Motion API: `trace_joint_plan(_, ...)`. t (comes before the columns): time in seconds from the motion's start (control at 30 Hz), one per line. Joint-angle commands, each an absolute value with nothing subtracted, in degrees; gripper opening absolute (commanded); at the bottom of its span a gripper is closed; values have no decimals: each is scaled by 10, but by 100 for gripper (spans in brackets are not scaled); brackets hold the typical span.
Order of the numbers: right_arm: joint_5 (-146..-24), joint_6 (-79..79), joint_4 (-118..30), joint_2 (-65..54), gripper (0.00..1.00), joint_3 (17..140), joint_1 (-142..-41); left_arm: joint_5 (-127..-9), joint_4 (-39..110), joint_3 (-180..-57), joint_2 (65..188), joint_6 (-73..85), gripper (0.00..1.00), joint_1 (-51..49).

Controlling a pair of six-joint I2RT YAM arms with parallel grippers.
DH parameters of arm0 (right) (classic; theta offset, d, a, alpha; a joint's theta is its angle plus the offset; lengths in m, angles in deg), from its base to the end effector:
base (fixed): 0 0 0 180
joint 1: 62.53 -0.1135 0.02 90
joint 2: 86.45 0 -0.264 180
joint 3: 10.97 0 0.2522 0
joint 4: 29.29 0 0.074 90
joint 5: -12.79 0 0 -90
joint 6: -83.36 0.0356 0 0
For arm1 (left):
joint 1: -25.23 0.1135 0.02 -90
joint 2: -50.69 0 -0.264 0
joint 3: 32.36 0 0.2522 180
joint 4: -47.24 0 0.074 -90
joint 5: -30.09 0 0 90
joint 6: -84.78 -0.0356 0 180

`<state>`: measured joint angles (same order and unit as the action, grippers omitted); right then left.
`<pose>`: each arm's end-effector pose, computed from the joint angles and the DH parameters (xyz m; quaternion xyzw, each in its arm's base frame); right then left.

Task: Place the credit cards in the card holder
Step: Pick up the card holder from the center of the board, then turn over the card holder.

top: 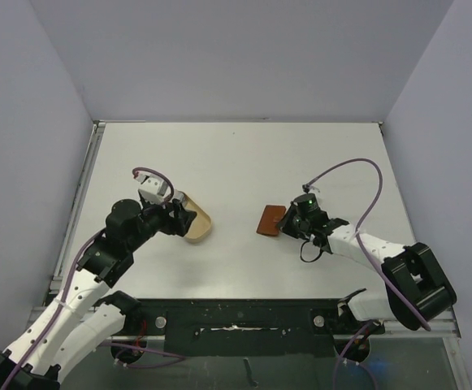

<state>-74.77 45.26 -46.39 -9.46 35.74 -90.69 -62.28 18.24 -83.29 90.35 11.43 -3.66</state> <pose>0.2234 0.1179 0.1629 0.1992 0.9099 0.2185 0.2910 0.1468 -0.0827 0.2979 0.0982 0.8016 -0.2436 0.5372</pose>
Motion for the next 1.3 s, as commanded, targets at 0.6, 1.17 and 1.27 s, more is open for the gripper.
trace_joint_plan(0.6, -935, 641, -433, -300, 0, 359, -910, -765, 409, -836, 1031, -271, 71, -162)
trace_joint_plan(1.17, -1069, 825, -179, -306, 0, 254, -915, -720, 469, -816, 1053, -440, 75, -228)
trace_joint_plan(1.27, -1079, 834, -163, -298, 0, 252, -917, -724, 450, -820, 1056, -476, 75, -235)
